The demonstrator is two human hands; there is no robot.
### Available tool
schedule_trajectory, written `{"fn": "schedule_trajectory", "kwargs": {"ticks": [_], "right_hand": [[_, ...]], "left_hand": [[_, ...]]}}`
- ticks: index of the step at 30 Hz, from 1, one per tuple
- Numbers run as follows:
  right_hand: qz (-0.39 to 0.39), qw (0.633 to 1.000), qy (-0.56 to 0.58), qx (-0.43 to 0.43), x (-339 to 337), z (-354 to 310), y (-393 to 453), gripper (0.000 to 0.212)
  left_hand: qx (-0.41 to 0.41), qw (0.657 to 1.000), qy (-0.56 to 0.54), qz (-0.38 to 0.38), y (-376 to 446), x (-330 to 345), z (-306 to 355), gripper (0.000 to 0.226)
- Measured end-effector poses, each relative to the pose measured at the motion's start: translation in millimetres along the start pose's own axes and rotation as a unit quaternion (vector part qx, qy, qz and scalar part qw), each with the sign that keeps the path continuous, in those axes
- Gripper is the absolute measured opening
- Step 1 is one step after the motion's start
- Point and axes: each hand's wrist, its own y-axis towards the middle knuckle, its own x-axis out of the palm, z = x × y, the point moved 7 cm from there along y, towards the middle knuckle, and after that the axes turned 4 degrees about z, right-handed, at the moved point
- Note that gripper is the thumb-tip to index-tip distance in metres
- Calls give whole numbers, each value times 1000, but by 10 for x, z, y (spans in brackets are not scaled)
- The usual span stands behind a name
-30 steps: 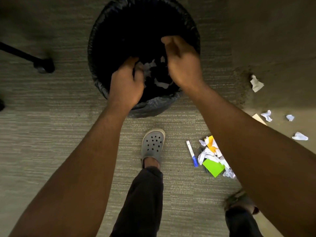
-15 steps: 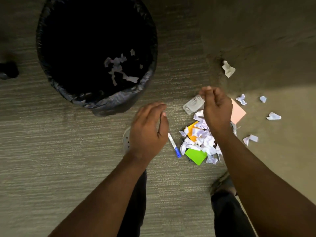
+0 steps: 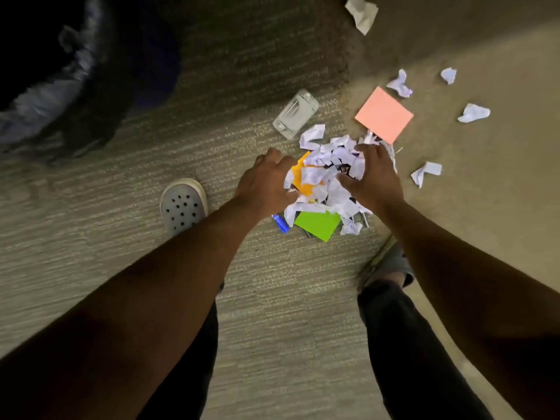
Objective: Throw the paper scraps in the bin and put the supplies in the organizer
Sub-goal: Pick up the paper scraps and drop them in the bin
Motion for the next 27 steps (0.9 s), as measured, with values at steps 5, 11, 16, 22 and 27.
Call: {"fn": "schedule_trajectory", "kwargs": {"ticks": [5, 11, 16, 22, 27], "right_hand": [[-65, 969, -200, -128, 285, -106, 68, 102], [-122, 915, -312, -222, 646, -253, 201, 125], [-100, 905, -327, -255, 760, -245, 228, 80], [-81, 942, -215, -243, 622, -110, 288, 50], [-20, 974, -97, -202, 269, -128, 304, 36]], "left_hand": [[-21, 997, 57, -56, 82, 422, -63, 84], [-42, 998, 44, -12, 48, 711, -129, 72], [-39, 999, -13, 17, 88, 813, -133, 48], [-61, 991, -84, 82, 162, 735, -191, 31], [-48, 981, -152, 114, 69, 542, -141, 23]]}}
